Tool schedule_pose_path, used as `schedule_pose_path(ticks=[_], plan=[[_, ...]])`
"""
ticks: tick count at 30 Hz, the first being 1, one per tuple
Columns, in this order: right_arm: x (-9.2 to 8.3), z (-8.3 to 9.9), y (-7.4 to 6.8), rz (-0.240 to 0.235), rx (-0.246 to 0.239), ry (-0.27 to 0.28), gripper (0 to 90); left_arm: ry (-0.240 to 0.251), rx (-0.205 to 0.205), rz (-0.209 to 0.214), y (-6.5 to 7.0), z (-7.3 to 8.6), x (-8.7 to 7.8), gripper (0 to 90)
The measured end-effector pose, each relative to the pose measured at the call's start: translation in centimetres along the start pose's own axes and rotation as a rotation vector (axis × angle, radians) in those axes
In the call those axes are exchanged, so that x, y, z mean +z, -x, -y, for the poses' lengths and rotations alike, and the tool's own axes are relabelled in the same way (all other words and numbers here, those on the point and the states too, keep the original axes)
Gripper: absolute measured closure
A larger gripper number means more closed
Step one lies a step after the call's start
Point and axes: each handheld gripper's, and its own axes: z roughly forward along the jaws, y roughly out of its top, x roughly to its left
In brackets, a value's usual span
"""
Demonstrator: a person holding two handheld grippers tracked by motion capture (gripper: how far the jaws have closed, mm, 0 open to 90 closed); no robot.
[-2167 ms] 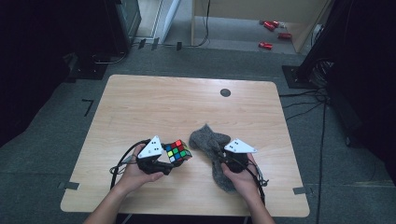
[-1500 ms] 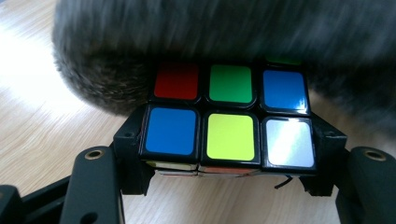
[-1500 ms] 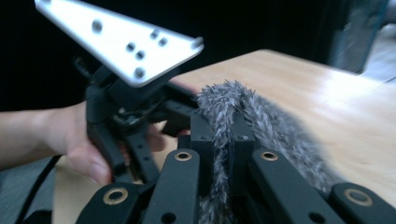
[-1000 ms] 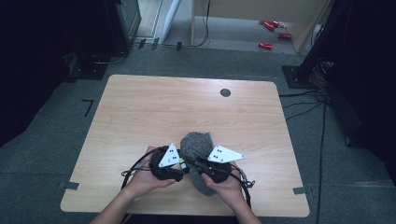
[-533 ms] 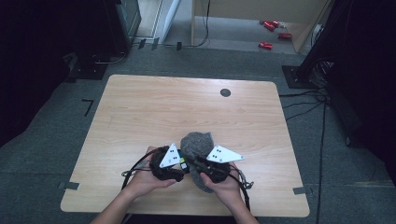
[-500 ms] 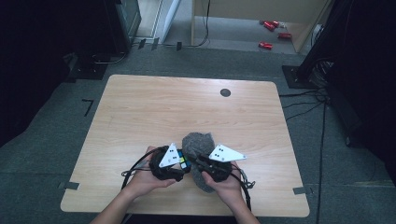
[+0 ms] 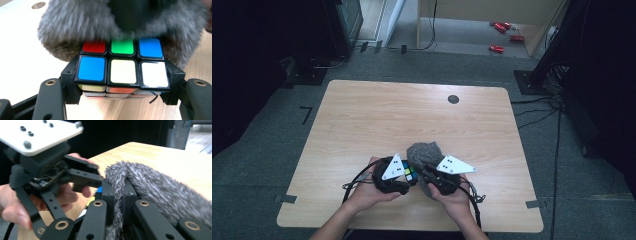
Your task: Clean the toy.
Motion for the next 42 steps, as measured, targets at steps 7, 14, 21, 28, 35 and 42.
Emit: schedule_pose_path(ticks=[7, 14, 21, 28, 35, 42], plan=[[0.8, 0.5, -1.5, -0.049, -0.048, -0.049, 85.9, -0.005, -0.002, -0.004, 0.3, -0.1, 0.3, 35.1], [0.3, -0.1, -1.0, 0.015, -0.035, -0.020, 85.9, 0.014, -0.004, -0.006, 0.2, -0.1, 0.0, 35.1], [0.6, 0.3, -1.3, -0.001, -0.034, -0.037, 85.8, 0.015, -0.003, -0.012, 0.1, 0.1, 0.3, 35.1], [0.3, -0.3, -1.2, 0.007, -0.033, -0.013, 85.8, 0.062, -0.026, 0.019, -0.1, 0.1, -0.1, 35.0], [0.1, -0.2, -1.5, 0.012, -0.026, -0.018, 85.8, 0.069, -0.025, 0.029, -0.3, 0.2, 0.1, 35.0], [0.8, -0.1, -2.1, -0.001, -0.042, -0.041, 85.7, 0.080, 0.009, 0.031, -0.3, 0.2, 0.6, 35.1]])
